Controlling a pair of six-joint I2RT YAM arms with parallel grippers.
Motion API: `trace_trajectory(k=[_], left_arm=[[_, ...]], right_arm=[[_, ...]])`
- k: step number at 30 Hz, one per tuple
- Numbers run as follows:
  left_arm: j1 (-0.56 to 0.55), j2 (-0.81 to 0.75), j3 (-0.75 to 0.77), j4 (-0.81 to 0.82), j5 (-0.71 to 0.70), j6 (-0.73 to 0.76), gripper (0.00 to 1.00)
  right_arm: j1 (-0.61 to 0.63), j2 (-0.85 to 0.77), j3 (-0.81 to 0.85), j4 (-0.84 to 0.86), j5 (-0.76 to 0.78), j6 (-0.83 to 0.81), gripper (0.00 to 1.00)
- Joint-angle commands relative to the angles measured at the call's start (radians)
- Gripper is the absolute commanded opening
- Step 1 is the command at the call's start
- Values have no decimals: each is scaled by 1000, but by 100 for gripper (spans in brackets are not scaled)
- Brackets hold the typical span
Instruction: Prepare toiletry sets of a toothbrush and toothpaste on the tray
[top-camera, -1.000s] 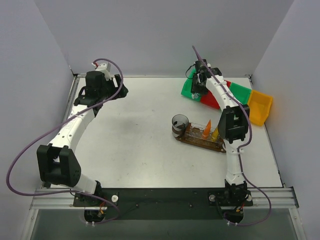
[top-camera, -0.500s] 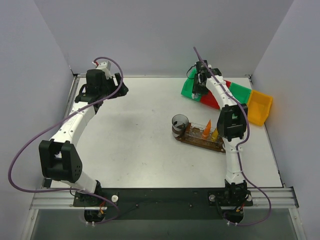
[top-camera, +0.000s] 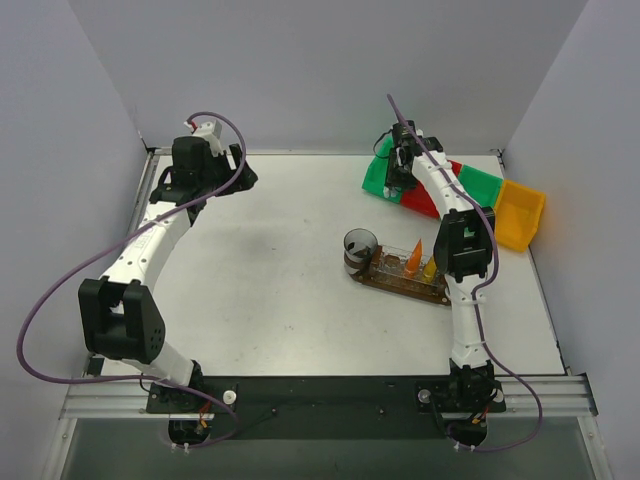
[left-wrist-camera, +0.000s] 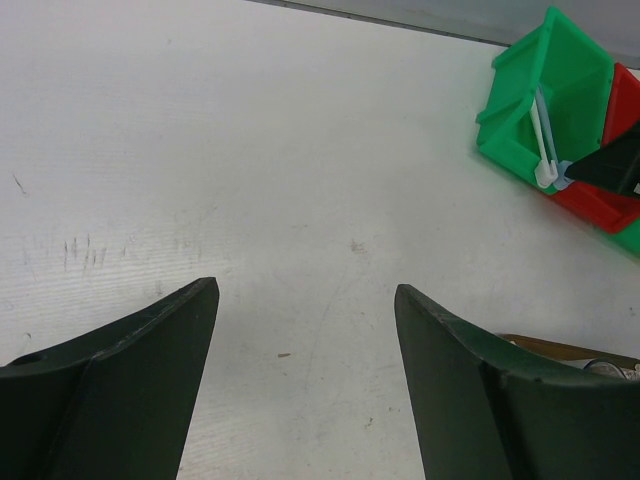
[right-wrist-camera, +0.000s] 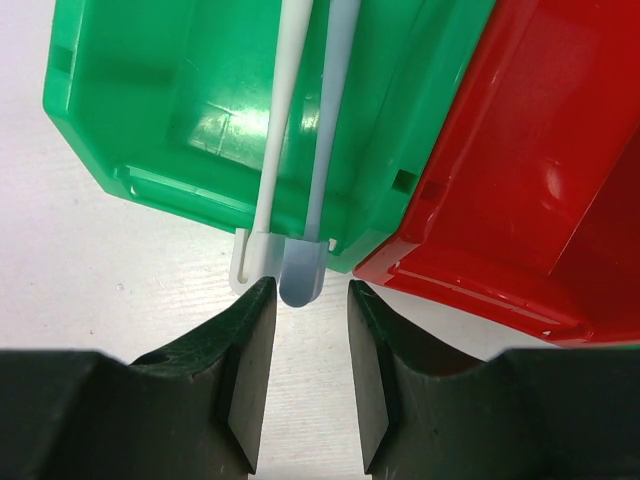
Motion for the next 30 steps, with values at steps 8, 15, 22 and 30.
trace_trajectory(k=[8,15,22,30], left_arm=[[8,13,58,12,23,-10,82],[6,17,61,4,26,-7,82],[8,20,61,4,29,-5,82],[6,17,59,3,35,-2,82]], right_arm=[[-8,40,33,5,11,-17,31],[-8,55,42,14,21,-22,30],[-9,56,45,17,20,-26,24],[-8,47,43,29,9,-40,10]])
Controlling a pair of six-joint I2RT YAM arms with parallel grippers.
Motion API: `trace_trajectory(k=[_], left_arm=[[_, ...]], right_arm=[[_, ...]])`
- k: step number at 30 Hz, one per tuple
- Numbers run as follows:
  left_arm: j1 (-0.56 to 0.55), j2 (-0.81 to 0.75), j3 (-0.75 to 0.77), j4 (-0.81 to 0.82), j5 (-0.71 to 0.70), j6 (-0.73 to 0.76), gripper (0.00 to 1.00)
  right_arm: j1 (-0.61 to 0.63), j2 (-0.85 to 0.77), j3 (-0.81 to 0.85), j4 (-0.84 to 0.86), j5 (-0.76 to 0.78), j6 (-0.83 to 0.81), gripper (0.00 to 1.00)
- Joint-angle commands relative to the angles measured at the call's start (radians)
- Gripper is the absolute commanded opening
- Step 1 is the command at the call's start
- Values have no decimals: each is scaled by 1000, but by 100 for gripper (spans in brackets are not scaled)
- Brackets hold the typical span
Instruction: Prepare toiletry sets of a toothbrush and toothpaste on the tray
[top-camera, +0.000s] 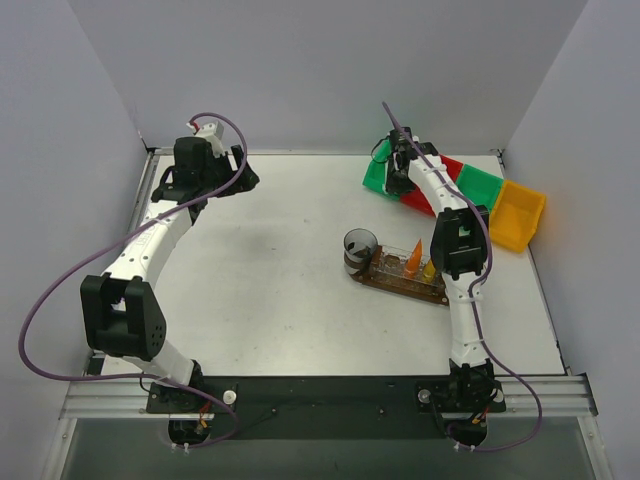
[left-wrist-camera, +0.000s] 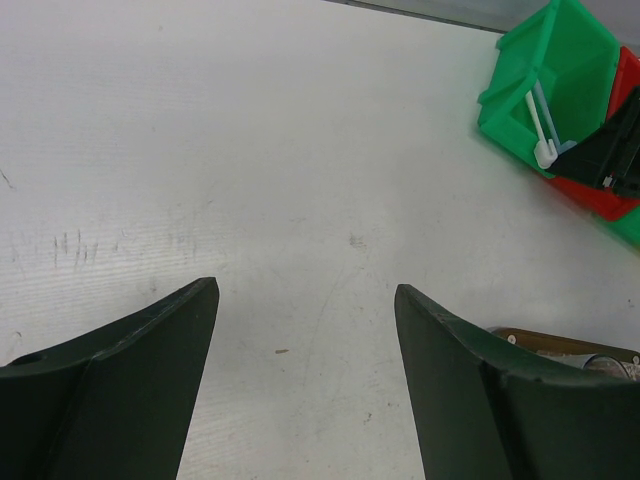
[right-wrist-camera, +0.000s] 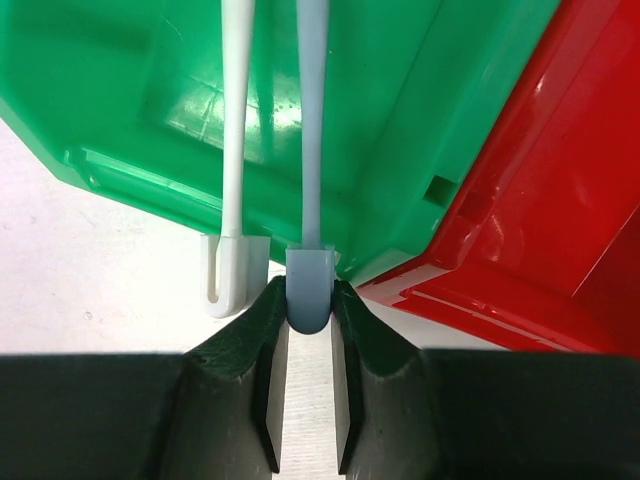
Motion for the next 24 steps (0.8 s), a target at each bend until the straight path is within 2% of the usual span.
trace_trajectory(k=[1,5,18,24], left_arm=[[6,-3,52,10,18,2,82],[6,-6,47,18,27,10,82],[6,-19,29,113,151,59,82],[6,-20,25,156,217,66,82]], right_arm=[[-4,-17,38,5,3,-21,8],[-1,-43,27,9,-6,-45,0],[-5,-273,-175,18,34,-97,0],[-5,-365,-243,17,-34,-102,0]])
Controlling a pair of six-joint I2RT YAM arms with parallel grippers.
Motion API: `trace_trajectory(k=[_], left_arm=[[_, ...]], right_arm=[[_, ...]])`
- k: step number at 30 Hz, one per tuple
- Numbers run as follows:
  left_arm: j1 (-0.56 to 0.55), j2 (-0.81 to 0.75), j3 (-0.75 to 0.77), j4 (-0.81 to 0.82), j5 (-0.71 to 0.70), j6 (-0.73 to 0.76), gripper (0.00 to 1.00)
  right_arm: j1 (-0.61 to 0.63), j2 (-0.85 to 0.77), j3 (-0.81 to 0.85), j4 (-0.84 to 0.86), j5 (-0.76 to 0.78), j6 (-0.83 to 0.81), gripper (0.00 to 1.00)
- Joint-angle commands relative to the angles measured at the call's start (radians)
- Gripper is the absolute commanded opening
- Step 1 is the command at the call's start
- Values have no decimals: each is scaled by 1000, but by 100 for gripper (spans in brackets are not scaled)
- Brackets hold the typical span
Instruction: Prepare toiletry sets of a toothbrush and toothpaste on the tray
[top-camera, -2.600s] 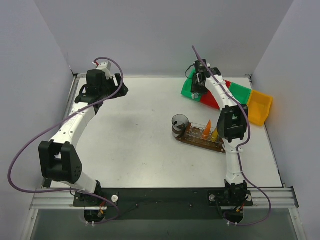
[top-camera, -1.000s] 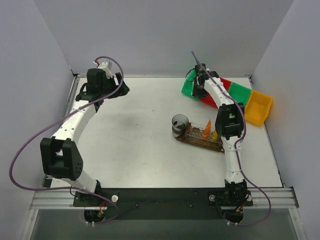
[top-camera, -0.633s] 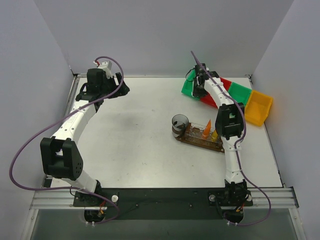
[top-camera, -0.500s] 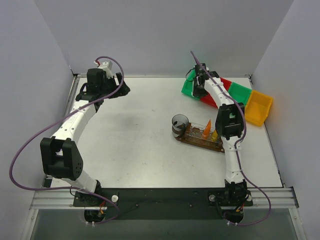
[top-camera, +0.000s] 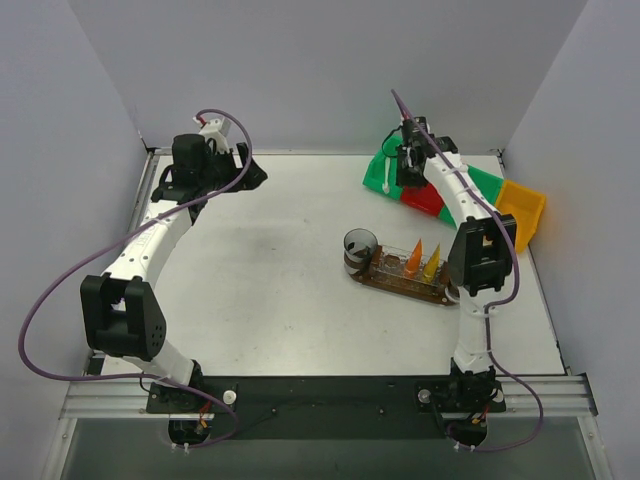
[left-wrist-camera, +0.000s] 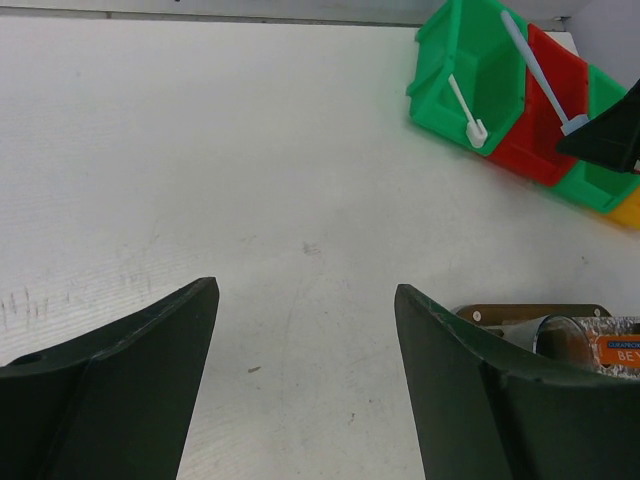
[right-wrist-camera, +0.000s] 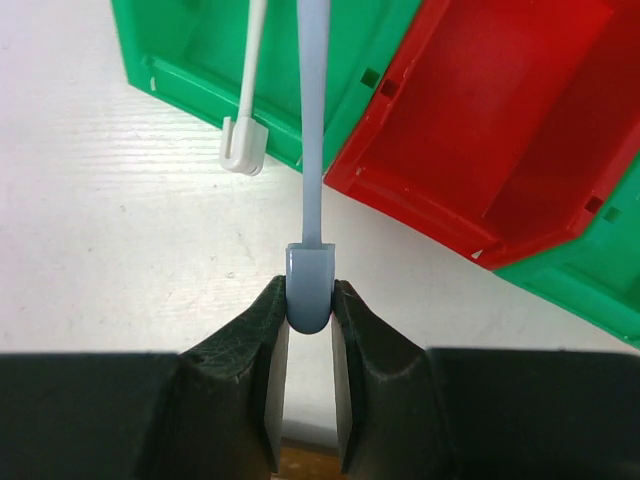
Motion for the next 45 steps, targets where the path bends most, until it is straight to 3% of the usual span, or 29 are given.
trace_trajectory(k=[1,12,26,34,45], left_arm=[[4,-22,19,108,108,26,82],[-19,-49,-12,185,240,44,82],[-144,-109,-96,280,347,325,82],[-279,-161,-142,140,265,547,82],[-427,-238,-239,16,237,668,84]], right_arm=[[-5,-113,-34,-7,-52,-16,0],[-6,-259,-114,-96,-250,-49,0],[72,-471,-176,-342,-545,-125,0],[161,-508,-162,-525,-652,-165,0],[227,-574,-234,-629,-709,-159,0]])
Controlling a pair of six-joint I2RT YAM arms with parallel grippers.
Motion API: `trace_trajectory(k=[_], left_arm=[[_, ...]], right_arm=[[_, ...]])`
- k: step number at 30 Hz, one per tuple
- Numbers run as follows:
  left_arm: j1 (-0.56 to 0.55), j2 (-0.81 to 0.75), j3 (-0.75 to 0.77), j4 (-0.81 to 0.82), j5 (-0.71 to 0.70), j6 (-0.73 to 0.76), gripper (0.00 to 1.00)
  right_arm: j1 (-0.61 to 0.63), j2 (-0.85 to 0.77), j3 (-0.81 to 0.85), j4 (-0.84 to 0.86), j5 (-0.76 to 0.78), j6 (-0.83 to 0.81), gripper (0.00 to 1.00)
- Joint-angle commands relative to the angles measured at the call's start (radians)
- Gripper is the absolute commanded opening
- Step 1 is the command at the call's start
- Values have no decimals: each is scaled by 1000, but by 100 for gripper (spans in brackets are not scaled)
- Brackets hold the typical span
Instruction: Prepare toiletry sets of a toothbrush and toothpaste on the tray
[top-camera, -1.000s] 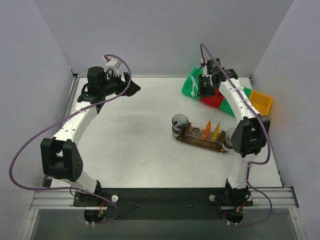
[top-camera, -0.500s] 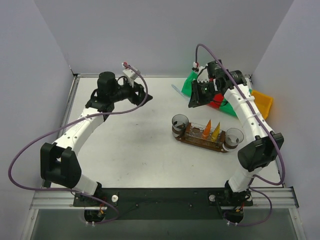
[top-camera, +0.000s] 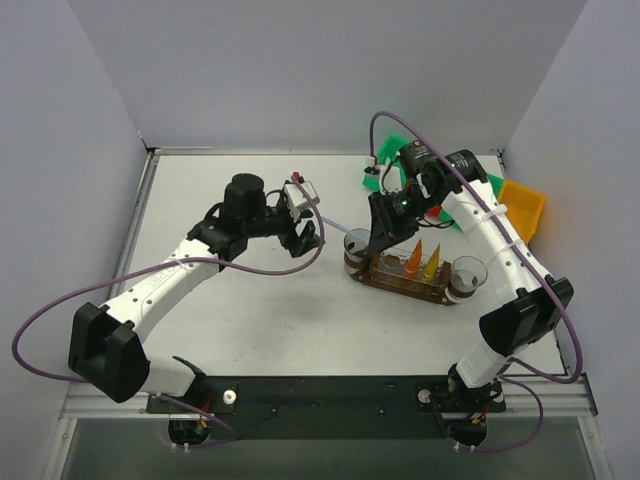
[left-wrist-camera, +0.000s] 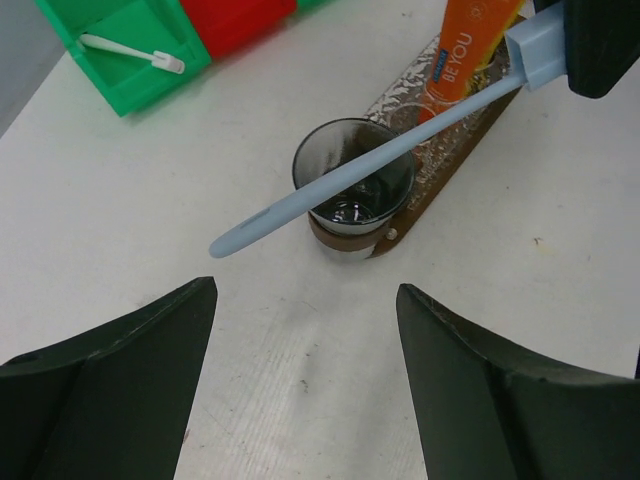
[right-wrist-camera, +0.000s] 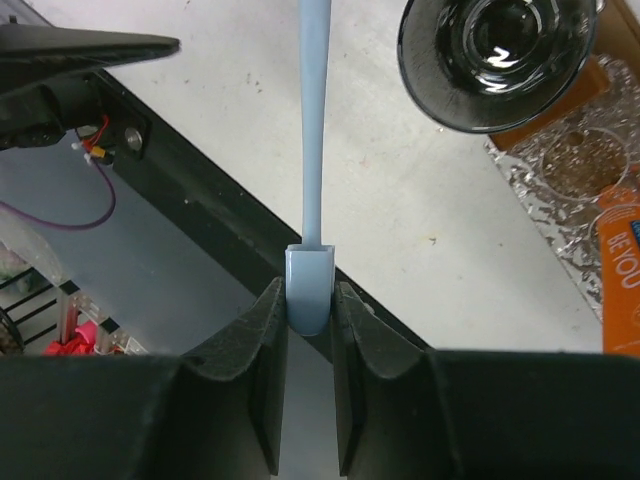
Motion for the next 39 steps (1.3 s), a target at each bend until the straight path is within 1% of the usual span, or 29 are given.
trace_trajectory(k=[1,14,16,19,23,24,25,29,33,35,39], left_arm=[[-54,-43,-25,-52,-12,92,84],[-143,-36,-28,-58,-58,131,87],[-157,-34,-27,-68,-64,135,87],[-168,-39,-30,-73,-82,138,83],[-200,-48,-31,-72,-144,152,72],[-208,-51,-31,-72,-163,160,66],[-214,-57,-34,-66,-174,161,63],[-249,-74,-47,-52,-216,180,55],[-313,-114,-97,9,-327,247,46],[-326,-148,-135,48,-357,272,41],[-341,-183,-159,59,-374,325,34]], right_arm=[[19,-55,-18,-84,-62,-6,0],[68,-56,-8,-133,-181,34,0],[69,-54,-7,-132,-207,37,0],[69,-46,7,-134,-212,38,0],[69,-29,33,-138,-236,48,0],[69,-25,47,-140,-244,49,0],[71,-22,51,-141,-259,52,0],[71,-19,51,-141,-263,57,0],[72,-8,53,-141,-279,61,0],[74,-3,51,-141,-278,61,0],[74,4,44,-146,-284,58,0]])
